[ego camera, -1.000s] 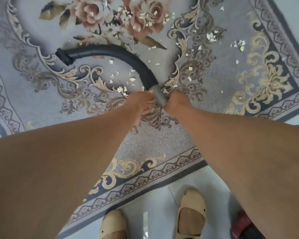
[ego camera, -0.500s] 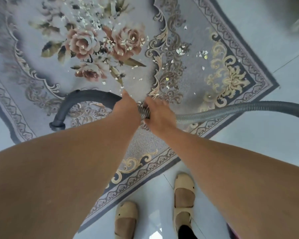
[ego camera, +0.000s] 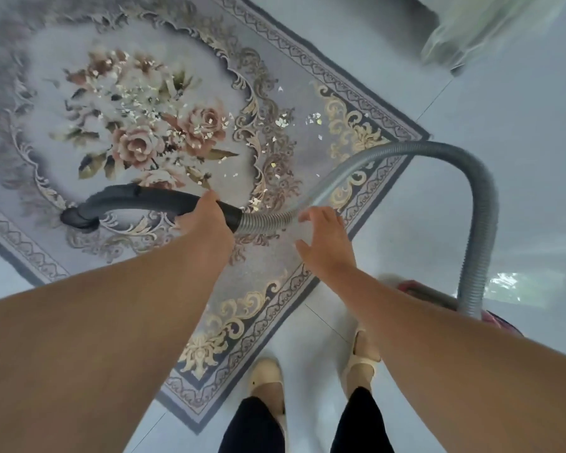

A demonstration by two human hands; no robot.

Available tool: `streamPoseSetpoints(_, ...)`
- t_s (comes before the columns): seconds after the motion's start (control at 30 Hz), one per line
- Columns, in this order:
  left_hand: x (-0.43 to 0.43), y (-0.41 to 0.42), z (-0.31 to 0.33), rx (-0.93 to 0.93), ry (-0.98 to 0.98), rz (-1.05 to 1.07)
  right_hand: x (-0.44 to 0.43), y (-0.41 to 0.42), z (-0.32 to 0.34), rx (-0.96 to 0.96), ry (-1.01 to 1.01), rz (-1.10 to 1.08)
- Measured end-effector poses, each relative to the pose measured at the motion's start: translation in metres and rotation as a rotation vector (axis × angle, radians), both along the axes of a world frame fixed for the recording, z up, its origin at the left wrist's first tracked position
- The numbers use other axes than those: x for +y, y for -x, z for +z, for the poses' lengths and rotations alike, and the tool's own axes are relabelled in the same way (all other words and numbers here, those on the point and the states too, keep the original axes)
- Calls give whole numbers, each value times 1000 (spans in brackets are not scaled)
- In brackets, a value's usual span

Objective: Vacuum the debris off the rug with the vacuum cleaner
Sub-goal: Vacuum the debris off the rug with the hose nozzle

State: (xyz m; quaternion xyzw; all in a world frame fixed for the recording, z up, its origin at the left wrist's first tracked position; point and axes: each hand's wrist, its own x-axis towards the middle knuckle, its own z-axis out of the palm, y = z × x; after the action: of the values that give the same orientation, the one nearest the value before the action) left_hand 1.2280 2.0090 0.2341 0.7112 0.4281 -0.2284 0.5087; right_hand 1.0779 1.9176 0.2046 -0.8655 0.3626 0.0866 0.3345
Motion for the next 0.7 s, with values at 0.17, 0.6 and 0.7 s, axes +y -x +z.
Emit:
streamPoseSetpoints(0.17, -8, 29, 16, 73, 89, -164, -4, 82, 24, 177, -76, -159)
streamPoseSetpoints(0.6, -81, 205, 45, 95, 233, -222, -5, 249, 38, 287, -274, -659)
streamPoseSetpoints(0.7, -84, 245, 39, 137, 284, -202, -1, 283, 40, 282, -296, -750)
